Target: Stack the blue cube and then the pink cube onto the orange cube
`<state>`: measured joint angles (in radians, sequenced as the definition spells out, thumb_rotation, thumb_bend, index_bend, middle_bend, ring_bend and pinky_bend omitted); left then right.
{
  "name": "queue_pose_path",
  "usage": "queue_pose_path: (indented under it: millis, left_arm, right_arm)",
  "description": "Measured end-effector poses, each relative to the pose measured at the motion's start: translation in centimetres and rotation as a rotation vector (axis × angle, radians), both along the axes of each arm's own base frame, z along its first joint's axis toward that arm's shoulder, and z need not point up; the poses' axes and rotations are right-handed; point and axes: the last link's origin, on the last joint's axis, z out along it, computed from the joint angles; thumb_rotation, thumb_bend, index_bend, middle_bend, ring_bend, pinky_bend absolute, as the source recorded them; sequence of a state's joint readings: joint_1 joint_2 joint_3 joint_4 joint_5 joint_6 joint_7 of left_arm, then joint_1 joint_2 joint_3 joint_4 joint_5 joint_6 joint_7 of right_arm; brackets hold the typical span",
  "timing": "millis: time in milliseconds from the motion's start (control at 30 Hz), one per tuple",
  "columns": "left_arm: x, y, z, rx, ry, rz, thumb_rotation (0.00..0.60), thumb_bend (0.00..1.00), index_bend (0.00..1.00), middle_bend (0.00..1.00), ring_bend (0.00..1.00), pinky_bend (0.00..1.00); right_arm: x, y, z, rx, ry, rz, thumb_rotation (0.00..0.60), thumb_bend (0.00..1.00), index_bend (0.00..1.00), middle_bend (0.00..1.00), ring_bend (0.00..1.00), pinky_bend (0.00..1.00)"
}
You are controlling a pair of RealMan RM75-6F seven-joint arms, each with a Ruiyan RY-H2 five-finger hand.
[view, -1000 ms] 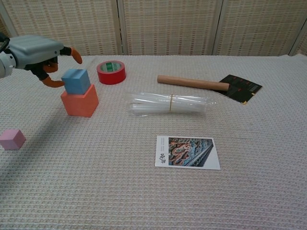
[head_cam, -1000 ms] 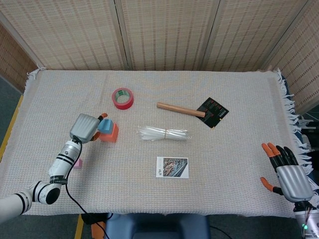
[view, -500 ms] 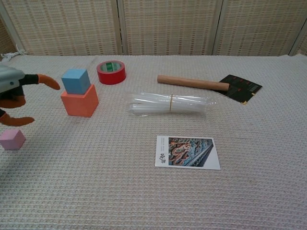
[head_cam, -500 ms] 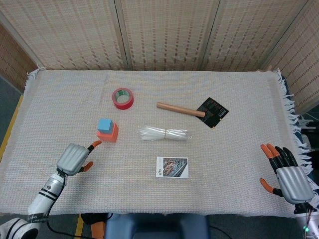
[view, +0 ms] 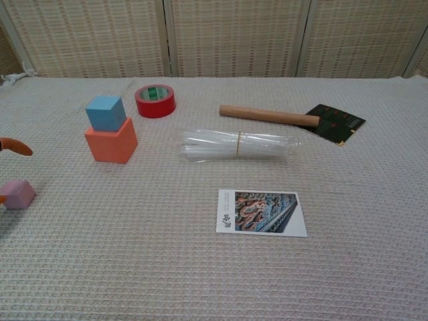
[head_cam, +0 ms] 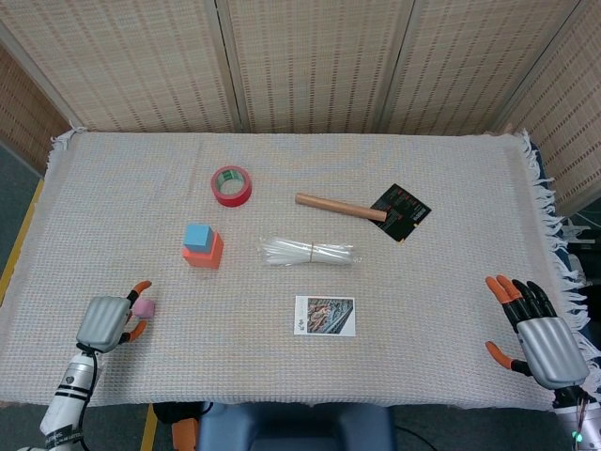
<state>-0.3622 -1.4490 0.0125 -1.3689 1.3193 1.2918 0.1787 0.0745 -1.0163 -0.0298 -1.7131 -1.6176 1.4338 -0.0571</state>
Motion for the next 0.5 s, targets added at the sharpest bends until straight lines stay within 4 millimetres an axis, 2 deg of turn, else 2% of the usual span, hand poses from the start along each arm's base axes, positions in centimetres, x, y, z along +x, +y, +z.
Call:
queue_pose_path:
  millis: [167,500]
  left_arm:
    - [-0.9,0.1,-1.1,0.024,-0.03,0.05,0.6,0.28,0.25,1.0,1.0,1.0]
    - [-2.1,0.6,-1.9,0.035,-0.03,0.096,0.6,0.28,0.33,1.0,1.0,1.0]
  right_arm:
    - [-0.1,0.0,0.0,0.006,0.006,-0.007,0.535,0.2,0.0,0.0,0.0,0.0]
    - [-0.1,0.1,0.0,0.004,0.006,-0.008,0.534,0.2,0.0,0.0,0.0,0.0]
